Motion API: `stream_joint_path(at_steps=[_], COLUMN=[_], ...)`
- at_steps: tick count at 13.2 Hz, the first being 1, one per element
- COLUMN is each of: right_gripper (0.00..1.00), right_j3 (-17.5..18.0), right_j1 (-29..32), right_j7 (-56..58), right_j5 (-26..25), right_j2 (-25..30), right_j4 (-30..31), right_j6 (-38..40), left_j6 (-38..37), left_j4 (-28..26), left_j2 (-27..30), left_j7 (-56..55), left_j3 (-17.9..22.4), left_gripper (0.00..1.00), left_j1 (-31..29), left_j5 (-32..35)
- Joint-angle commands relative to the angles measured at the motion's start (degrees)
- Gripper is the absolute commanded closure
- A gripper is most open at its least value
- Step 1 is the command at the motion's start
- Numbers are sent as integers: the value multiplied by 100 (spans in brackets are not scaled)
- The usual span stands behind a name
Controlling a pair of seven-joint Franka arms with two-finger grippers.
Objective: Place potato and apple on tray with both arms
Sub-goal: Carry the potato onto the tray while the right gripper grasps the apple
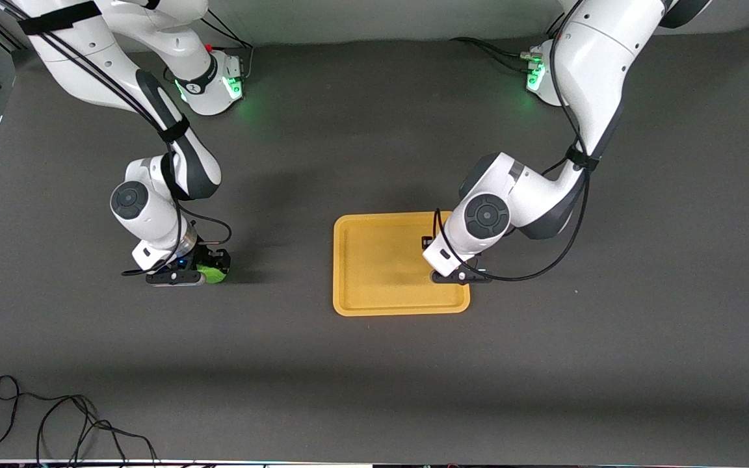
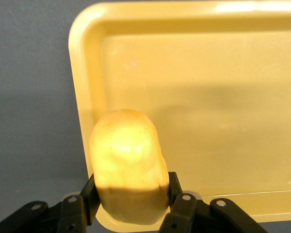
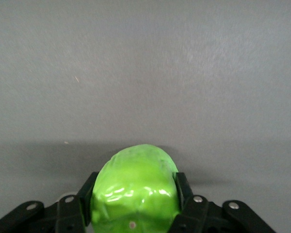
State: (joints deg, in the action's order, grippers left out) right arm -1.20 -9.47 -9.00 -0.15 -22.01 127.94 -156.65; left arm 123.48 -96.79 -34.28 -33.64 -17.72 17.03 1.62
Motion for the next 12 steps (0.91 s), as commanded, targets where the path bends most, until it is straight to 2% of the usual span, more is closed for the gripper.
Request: stream_joint_path(at_steps=[1,4,7,9,11,12], right_gripper=[51,51,51,50,51,51], right_j3=[-21,-21,-30,-38,-47,-47], right_j1=[-37,-28,-11,7,16,16], right_j7=[65,74,83,83,83,83], right_j5=[77,77,68,33,33,33], right_j2=[547,1224,1331,1331,1349,1349], right_j4=[-478,-1462,-2840,-3511,-3697,-3733], right_j6=[1034,3037,4979,5792,6040,6067], left_j6=[114,395,326,317,221,-6], left_j4=[-42,-50,-50,-50,-7,81], left_j2=[-139,-315,-342,-333,-229,-167], left_j7=[6,6,94,155,173,173], left_j3=[67,67,67,67,67,93], left_gripper=[85,81,65,31,21,13], left_j1=[37,72,64,46,-24,-42], left_j5=[-4,-4,22,31,40,75])
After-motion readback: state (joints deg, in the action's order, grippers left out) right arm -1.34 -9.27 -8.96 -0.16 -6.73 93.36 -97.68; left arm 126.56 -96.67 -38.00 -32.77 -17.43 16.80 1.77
